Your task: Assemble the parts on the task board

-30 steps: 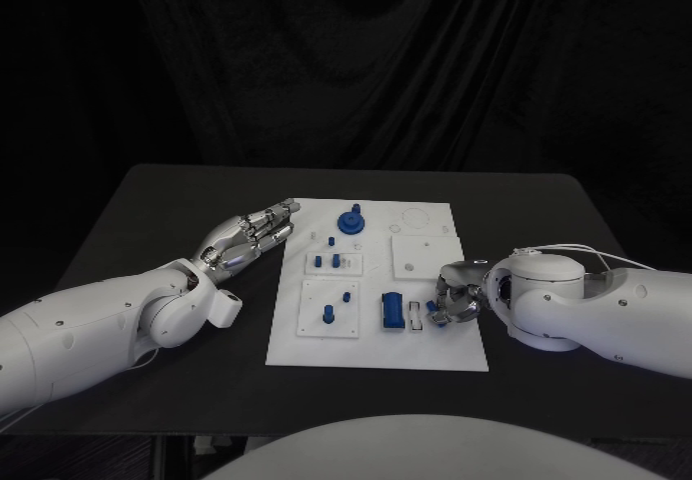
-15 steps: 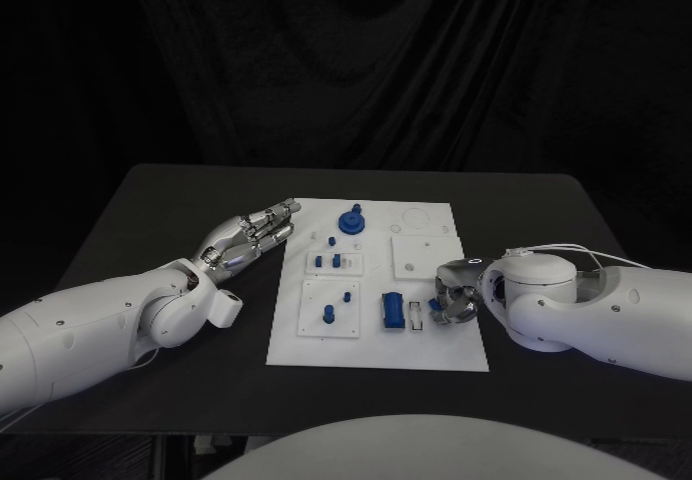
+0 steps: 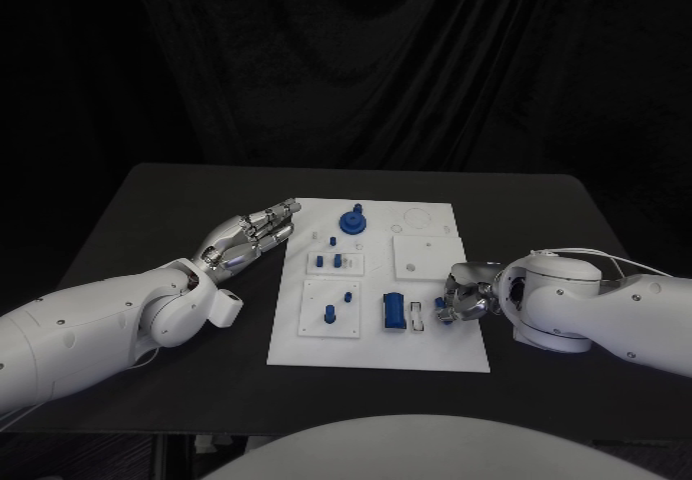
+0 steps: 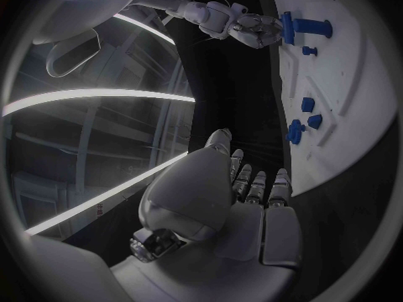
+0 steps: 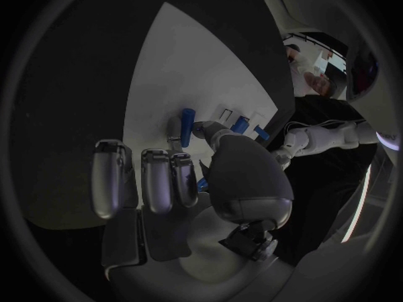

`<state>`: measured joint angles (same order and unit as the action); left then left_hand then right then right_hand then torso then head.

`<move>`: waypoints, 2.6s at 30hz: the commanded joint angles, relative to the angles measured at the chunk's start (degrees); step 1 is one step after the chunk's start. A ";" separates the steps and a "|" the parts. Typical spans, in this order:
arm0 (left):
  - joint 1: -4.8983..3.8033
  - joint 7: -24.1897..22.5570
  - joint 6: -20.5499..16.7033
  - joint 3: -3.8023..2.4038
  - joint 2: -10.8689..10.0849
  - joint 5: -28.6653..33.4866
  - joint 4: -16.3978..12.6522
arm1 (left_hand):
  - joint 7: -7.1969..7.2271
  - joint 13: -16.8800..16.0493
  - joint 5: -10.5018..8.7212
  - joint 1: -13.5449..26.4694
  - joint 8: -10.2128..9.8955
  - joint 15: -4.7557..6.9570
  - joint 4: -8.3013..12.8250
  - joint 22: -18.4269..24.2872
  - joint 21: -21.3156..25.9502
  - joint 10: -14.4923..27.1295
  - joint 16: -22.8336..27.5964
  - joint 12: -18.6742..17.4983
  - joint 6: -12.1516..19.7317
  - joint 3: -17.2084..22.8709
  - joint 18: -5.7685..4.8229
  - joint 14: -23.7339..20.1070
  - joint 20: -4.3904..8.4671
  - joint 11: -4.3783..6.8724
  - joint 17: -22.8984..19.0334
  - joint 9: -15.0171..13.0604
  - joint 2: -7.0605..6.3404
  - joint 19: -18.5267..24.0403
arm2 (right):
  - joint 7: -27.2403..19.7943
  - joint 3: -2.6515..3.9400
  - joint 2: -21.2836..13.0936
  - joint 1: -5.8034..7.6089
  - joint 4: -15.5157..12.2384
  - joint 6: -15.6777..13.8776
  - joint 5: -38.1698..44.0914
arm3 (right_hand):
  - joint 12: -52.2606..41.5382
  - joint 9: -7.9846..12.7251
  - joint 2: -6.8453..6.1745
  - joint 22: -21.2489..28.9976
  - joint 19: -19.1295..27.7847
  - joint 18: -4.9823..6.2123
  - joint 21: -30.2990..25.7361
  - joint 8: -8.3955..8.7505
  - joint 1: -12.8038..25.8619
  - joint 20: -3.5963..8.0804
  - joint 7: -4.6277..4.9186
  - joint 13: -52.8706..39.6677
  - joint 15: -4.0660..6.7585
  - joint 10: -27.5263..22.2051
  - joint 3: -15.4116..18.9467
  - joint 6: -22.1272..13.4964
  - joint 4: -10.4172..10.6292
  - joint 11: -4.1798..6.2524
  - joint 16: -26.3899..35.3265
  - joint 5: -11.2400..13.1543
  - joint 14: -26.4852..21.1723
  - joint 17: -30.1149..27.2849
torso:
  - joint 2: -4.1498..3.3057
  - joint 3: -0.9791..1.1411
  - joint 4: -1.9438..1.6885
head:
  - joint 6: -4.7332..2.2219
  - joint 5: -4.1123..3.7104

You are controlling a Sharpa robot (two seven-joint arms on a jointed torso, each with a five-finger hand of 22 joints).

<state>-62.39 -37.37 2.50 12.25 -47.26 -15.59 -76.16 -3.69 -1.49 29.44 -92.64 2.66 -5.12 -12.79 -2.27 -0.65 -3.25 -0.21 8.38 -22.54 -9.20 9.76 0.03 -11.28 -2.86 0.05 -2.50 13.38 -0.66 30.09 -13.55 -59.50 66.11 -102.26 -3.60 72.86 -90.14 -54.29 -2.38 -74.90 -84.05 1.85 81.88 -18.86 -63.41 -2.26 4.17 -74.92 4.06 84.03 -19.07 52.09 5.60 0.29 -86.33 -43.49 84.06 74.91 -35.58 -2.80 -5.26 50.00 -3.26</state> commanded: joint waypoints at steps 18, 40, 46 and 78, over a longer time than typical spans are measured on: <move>0.14 -1.24 -0.10 -0.05 0.19 0.30 0.13 | -0.74 -0.05 0.29 -0.36 0.21 1.14 0.16 0.11 0.04 0.08 0.21 0.21 0.05 0.58 0.64 -0.03 0.11 -0.58 -0.05 -0.03 -0.20 -0.08 | -5.66 -0.62 -1.44 0.92 -1.16 -5.66 -27.02 | 0.14 10.51 0.22 -12.55 -2.62 0.10 0.77 -2.16 2.99 0.12 -0.41 -15.08 0.12 5.97 -8.44 0.75 -8.12 0.20 -0.52 1.18 4.50 7.27 | 0.11 -0.12 0.03 | 0.00 0.07; 0.15 -1.04 0.30 -0.05 0.39 0.30 0.15 | -0.71 -0.05 0.31 -0.31 0.18 1.13 0.19 0.14 0.04 0.10 0.21 0.20 0.12 0.60 0.66 -0.03 0.15 -0.53 -0.05 -0.02 -0.25 -0.07 | -4.56 -0.62 1.71 0.91 1.06 -1.66 -20.32 | 0.14 9.89 0.71 -12.34 -2.26 0.24 0.25 -3.04 4.54 0.18 -0.54 -15.08 0.19 5.97 -7.38 -0.79 -7.30 0.28 -0.18 8.86 4.29 6.43 | -0.07 -0.02 -0.06 | 0.00 0.03; 0.15 -1.01 0.44 -0.05 0.49 0.30 0.25 | -0.76 -0.05 0.32 -0.30 0.18 1.10 0.19 0.15 0.05 0.12 0.21 0.18 0.16 0.62 0.66 -0.03 0.15 -0.51 -0.05 -0.02 -0.25 -0.06 | -4.20 -0.62 2.09 0.90 1.32 -1.26 -19.66 | 0.14 10.14 0.88 -12.27 -2.17 0.29 0.08 -3.04 5.13 0.16 -0.56 -15.08 0.18 5.97 -6.73 -0.96 -6.51 0.28 -0.11 12.77 4.27 6.26 | -0.06 -0.07 -0.07 | 0.00 0.10; 0.46 -0.73 0.89 -0.05 0.54 0.30 0.41 | -0.84 -0.04 0.34 -0.25 0.17 0.87 0.21 0.14 0.04 0.15 0.21 0.17 0.21 0.67 0.67 -0.03 0.15 -0.50 -0.05 -0.01 -0.24 -0.07 | -4.45 -0.62 1.61 0.89 1.07 -2.57 -18.11 | 0.14 12.04 2.27 -12.13 -1.97 0.39 -0.36 -2.88 9.28 0.02 -0.44 -15.08 0.04 5.97 2.38 -0.23 3.01 0.13 0.11 26.08 4.17 5.68 | -0.01 -0.01 0.05 | 0.00 0.32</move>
<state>-62.06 -37.37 2.70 12.25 -46.80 -15.59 -75.66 -4.31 -1.47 29.43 -92.64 2.66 -4.50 -12.49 -2.18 -0.65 -3.05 -0.21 8.37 -22.32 -8.89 9.76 0.02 -11.28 -3.05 0.09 -2.50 13.38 -0.66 25.18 -14.18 -57.73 66.99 -100.96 -5.73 53.75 -90.14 -42.34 -0.14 -74.90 -84.05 1.81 81.80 -21.73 -54.71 -2.26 3.55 -74.94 4.03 84.03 -16.76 51.68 8.38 0.30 -86.54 -17.68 84.09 74.91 -35.56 -2.82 -5.23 50.00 -2.92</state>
